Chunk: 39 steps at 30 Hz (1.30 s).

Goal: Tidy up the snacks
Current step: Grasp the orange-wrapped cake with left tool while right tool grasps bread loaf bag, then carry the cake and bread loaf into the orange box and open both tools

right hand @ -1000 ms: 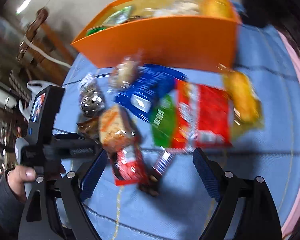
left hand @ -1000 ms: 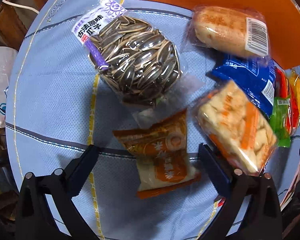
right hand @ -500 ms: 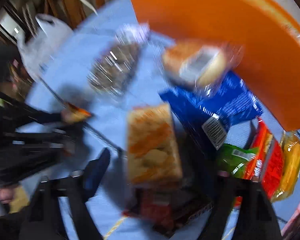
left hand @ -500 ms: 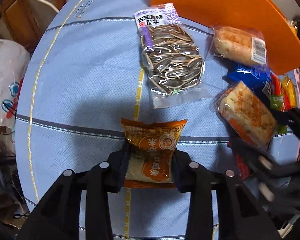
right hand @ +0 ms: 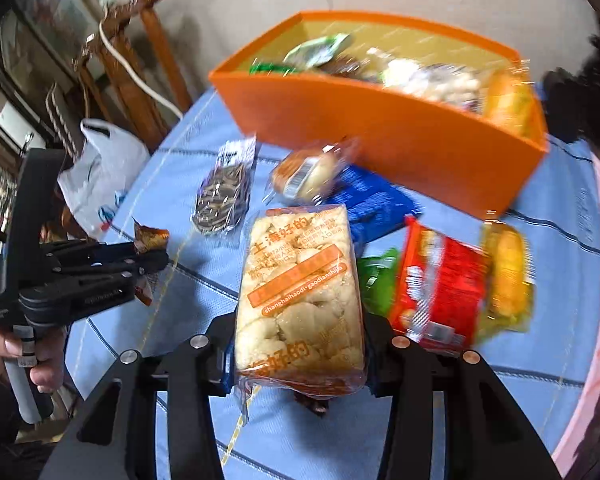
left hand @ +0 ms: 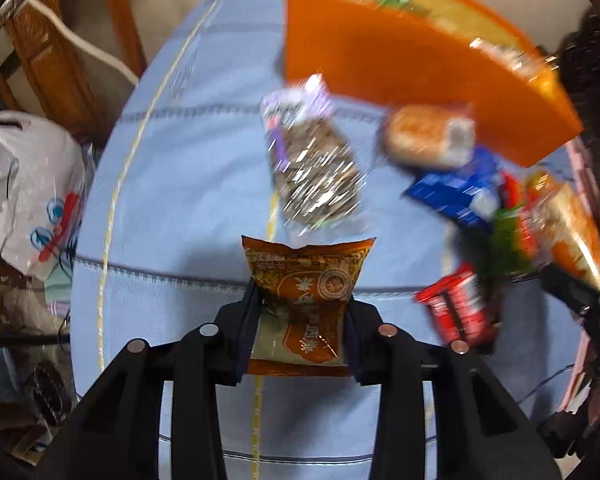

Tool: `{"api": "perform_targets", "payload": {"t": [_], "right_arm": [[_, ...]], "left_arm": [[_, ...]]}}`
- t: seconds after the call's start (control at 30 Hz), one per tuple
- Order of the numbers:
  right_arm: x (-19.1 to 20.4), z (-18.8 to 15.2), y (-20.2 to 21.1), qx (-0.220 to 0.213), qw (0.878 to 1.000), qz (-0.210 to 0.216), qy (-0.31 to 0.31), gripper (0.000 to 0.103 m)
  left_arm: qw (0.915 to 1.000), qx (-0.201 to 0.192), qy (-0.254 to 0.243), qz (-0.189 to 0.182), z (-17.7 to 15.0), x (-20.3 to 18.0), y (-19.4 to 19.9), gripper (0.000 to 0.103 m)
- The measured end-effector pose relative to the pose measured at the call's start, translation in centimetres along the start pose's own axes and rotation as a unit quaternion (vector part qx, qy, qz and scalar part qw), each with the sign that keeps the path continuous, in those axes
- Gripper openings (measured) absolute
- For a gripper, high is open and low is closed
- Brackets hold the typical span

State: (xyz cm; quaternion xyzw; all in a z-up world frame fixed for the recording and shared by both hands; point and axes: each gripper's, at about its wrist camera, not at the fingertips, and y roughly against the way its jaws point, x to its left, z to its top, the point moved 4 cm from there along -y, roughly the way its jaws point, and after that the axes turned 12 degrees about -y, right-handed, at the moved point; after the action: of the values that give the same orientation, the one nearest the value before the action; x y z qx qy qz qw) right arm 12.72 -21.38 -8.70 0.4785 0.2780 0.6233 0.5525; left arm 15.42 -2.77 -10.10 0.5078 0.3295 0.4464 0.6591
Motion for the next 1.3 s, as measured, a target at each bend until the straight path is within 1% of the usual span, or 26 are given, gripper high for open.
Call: {"api": "perform_targets", "payload": {"t": [0.17, 0.27, 0.3, 0.33, 0.37, 0.4, 0.5, 0.63, 0.77, 0.8, 0.93, 1.0, 1.03, 1.07, 1.1, 1.13, 1.17, 1.2, 1.23, 1.3], "right_arm": [[-1.6, 1.0, 3.1, -0.035, 0.999, 0.0, -0.016, 0.046], [-2.6, 2.0, 4.5, -0.058, 0.998, -0.001, -0.023, 0.046], [-3.0, 2.7, 5.3, -0.07, 0.997, -0.001, -0.027, 0.046], [-3.4, 3.5, 6.0, -0.082, 0.996, -0.001, -0.031, 0.046], [-3.6, 4.0, 6.3, -0.09, 0.995, 0.001, -0.035, 0.046], [-4.0, 5.2, 7.0, -0.105, 0.994, 0.003, -0.042, 0.046], [-5.0, 7.7, 8.0, -0.127, 0.99, 0.002, -0.056, 0.046], [-5.8, 11.0, 7.9, -0.142, 0.988, -0.001, -0.065, 0.046], [-6.1, 13.9, 7.0, -0.148, 0.987, -0.008, -0.064, 0.046], [-6.1, 14.9, 6.3, -0.148, 0.987, -0.007, -0.064, 0.047], [-5.9, 16.7, 4.2, -0.142, 0.987, 0.001, -0.073, 0.047], [-5.7, 17.3, 3.3, -0.143, 0.986, 0.002, -0.08, 0.05], [-5.6, 17.5, 2.8, -0.145, 0.986, -0.001, -0.083, 0.051], [-5.6, 17.8, 2.4, -0.147, 0.985, -0.007, -0.087, 0.057], [-5.8, 18.2, 1.9, -0.149, 0.984, -0.017, -0.093, 0.064], [-5.9, 18.2, 1.9, -0.154, 0.983, -0.022, -0.101, 0.066], [-6.0, 18.2, 2.0, -0.158, 0.981, -0.021, -0.11, 0.068], [-6.2, 17.9, 2.2, -0.16, 0.98, -0.009, -0.115, 0.069], [-6.3, 17.5, 2.2, -0.16, 0.98, -0.002, -0.115, 0.069], [-6.9, 16.2, 2.5, -0.157, 0.98, -0.007, -0.119, 0.069]], "left_arm": [[0.9988, -0.043, -0.018, -0.011, 2.6, -1.2, 4.2, 0.036], [0.9971, -0.07, -0.02, -0.023, 5.2, -1.7, 6.4, 0.036], [0.9964, -0.078, -0.023, -0.024, 6.2, -0.7, 6.1, 0.036], [0.9957, -0.086, -0.026, -0.023, 7.2, -0.3, 6.8, 0.036], [0.9945, -0.097, -0.031, -0.023, 8.5, -0.5, 7.5, 0.036], [0.9937, -0.104, -0.035, -0.023, 9.3, -0.8, 8.1, 0.036], [0.9918, -0.12, -0.038, -0.025, 12.3, -1.1, 8.8, 0.036], [0.9908, -0.127, -0.04, -0.026, 16.0, -1.4, 8.6, 0.037], [0.9908, -0.124, -0.045, -0.029, 19.4, -2.0, 7.1, 0.037], [0.9908, -0.124, -0.046, -0.026, 19.9, -2.1, 6.6, 0.037], [0.9922, -0.116, -0.041, -0.024, 21.7, -2.3, 4.5, 0.037], [0.993, -0.109, -0.038, -0.022, 22.4, -2.4, 3.5, 0.037], [0.993, -0.11, -0.037, -0.024, 22.7, -2.4, 3.0, 0.039], [0.9926, -0.113, -0.035, -0.027, 23.0, -2.5, 2.7, 0.044], [0.9925, -0.116, -0.031, -0.022, 23.5, -2.6, 2.2, 0.073], [0.9924, -0.121, -0.025, 0.0, 23.7, -2.5, 2.1, 0.099], [0.9905, -0.135, -0.019, 0.018, 23.6, -2.4, 2.4, 0.098], [0.9887, -0.147, -0.02, 0.021, 23.4, -2.5, 2.7, 0.099], [0.9875, -0.155, -0.026, 0.015, 23.2, -2.6, 2.9, 0.099], [0.988, -0.148, -0.044, 0.01, 22.6, -2.9, 2.9, 0.099]]}}
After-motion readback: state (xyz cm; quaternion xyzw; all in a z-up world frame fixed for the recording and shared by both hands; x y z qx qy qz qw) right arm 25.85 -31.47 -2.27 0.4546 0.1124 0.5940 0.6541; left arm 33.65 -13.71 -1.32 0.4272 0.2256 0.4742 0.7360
